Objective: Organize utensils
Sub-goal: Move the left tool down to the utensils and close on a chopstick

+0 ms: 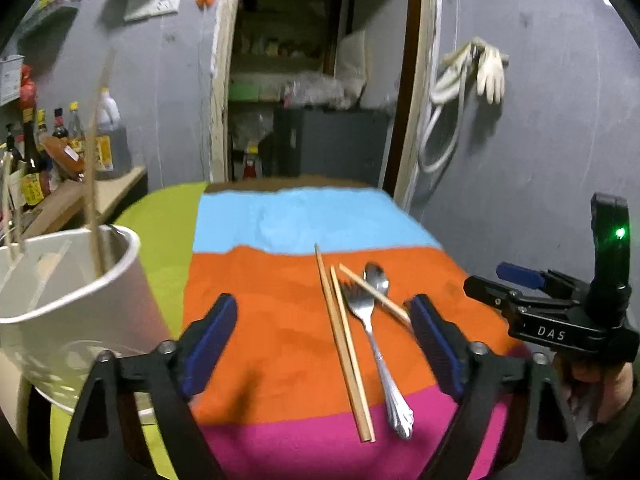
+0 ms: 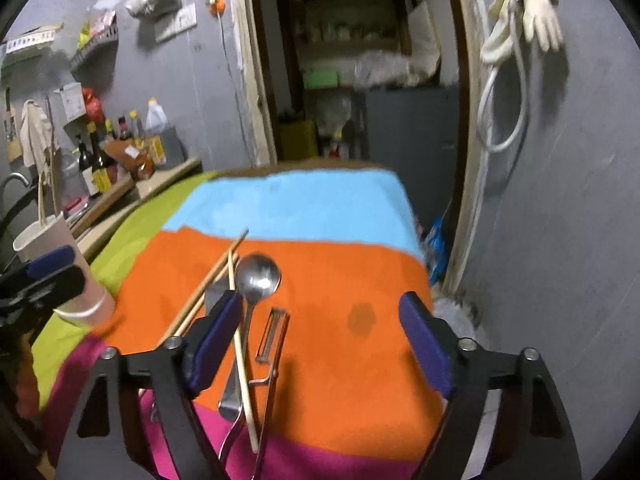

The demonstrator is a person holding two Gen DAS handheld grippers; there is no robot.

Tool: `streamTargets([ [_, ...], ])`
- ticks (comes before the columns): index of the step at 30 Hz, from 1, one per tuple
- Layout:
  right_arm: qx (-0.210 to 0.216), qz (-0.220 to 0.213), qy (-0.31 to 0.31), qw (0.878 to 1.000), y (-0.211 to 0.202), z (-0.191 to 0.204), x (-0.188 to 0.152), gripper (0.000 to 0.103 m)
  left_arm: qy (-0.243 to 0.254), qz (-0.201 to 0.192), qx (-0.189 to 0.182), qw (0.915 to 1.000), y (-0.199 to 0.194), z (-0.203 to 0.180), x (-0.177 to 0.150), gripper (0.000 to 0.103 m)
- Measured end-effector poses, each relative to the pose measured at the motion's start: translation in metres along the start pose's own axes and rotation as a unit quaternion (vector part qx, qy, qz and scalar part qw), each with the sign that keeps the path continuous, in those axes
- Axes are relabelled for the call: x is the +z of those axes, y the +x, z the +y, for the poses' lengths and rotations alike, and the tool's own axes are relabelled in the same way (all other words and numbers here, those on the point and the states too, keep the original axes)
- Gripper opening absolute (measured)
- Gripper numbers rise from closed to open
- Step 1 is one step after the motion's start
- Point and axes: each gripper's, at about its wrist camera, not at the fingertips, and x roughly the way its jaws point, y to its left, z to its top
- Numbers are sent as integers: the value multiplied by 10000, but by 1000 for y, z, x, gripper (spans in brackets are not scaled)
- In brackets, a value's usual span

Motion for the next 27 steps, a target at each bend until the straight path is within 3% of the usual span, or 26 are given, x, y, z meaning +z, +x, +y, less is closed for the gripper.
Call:
streamTargets([
  [5, 65, 460, -41, 9989, 18, 2, -4, 49, -233, 763, -175, 9967, 38, 10, -1, 48],
  [8, 187, 758, -10, 9969, 29, 2, -6, 42, -538, 1166, -342, 9911, 57, 20, 0, 38],
  [17, 447, 1169, -38, 9921, 44, 6, -7, 33, -699, 1722, -454, 9815, 94, 25, 2, 21],
  [27, 527, 1540, 44, 9867, 61, 8, -4, 29, -744, 1931, -417, 9775, 117, 27, 13, 17],
])
